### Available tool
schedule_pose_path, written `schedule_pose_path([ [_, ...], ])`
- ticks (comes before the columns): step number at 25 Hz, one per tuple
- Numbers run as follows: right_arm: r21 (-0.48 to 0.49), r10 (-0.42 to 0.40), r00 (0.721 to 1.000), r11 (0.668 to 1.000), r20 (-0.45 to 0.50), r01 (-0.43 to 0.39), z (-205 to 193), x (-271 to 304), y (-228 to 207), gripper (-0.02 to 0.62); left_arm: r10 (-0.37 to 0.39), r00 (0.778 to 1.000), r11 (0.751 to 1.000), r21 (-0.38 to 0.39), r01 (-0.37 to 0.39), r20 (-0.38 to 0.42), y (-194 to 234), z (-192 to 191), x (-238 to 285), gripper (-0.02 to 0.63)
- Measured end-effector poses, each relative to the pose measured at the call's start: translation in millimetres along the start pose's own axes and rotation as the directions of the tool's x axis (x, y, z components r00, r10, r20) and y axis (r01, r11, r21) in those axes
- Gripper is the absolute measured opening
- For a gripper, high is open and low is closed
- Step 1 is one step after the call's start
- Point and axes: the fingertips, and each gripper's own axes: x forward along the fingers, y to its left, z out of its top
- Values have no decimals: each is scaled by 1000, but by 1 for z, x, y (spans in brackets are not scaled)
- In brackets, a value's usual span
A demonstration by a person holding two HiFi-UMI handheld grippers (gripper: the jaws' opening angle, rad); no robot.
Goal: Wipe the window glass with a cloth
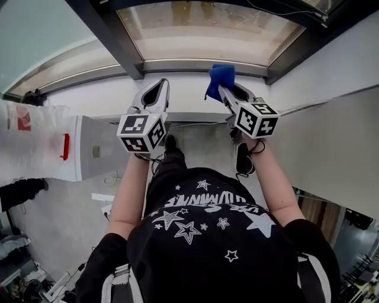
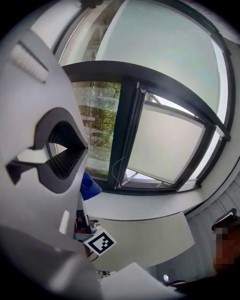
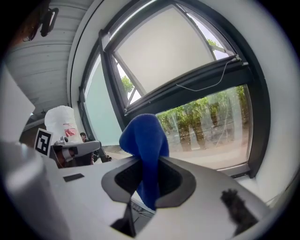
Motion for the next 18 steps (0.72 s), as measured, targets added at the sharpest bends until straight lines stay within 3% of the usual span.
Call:
schedule_pose_path([
  [10,-8,-25,999,1000,-41,24,33,109,15,74,9,1000,1000,-8,-9,8,112,35,39,9],
  [18,-35,15,997,999,-75,-18,44,207,52,75,117,993,993,17,-117,15,231,49,41,9],
])
